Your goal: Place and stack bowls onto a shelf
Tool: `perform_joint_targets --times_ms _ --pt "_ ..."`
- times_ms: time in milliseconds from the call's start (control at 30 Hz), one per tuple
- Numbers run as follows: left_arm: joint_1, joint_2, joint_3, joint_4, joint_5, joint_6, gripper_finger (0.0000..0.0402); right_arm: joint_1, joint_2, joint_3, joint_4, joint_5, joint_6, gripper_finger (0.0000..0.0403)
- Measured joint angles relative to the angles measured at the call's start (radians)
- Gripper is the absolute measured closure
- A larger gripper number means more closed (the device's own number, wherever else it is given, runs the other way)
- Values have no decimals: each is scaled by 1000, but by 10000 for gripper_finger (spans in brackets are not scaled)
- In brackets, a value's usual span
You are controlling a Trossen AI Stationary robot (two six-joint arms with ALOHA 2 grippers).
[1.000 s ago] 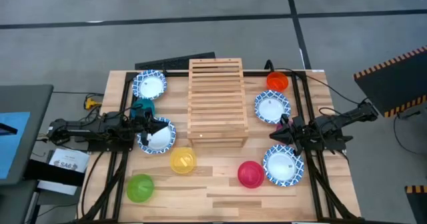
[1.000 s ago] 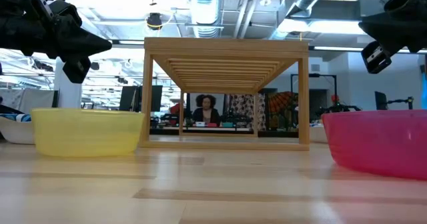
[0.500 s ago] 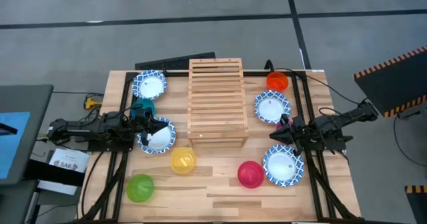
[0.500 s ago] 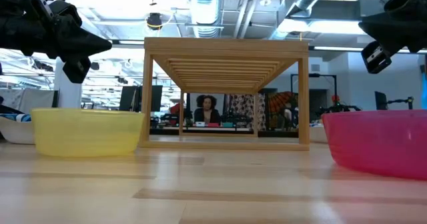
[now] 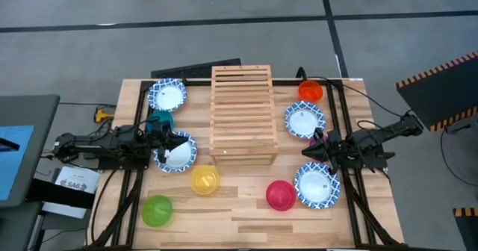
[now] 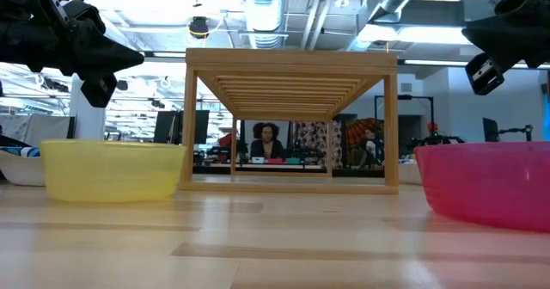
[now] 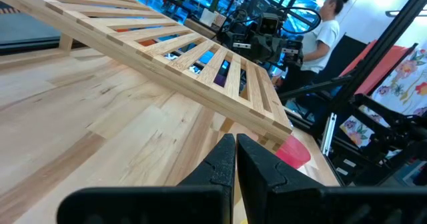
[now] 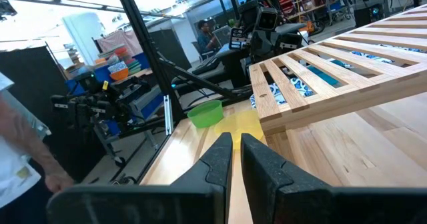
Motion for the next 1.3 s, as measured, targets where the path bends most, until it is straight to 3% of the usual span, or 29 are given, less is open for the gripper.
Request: perform_joint_targets --times_ms 467,633,767,833,1067,1300 --pt "0 0 0 0 0 0 401 -1 0 0 2 9 -18 342" --pt "0 0 0 0 0 0 401 -23 0 0 208 152 92 342" --pt "0 0 0 0 0 0 401 -51 0 0 459 335 265 342" --pt "0 0 0 0 0 0 402 -71 0 2 520 413 270 342" --pt "0 0 0 0 0 0 401 -172 114 150 452 441 326 342" --pt "0 0 0 0 0 0 401 -344 387 490 -41 449 335 326"
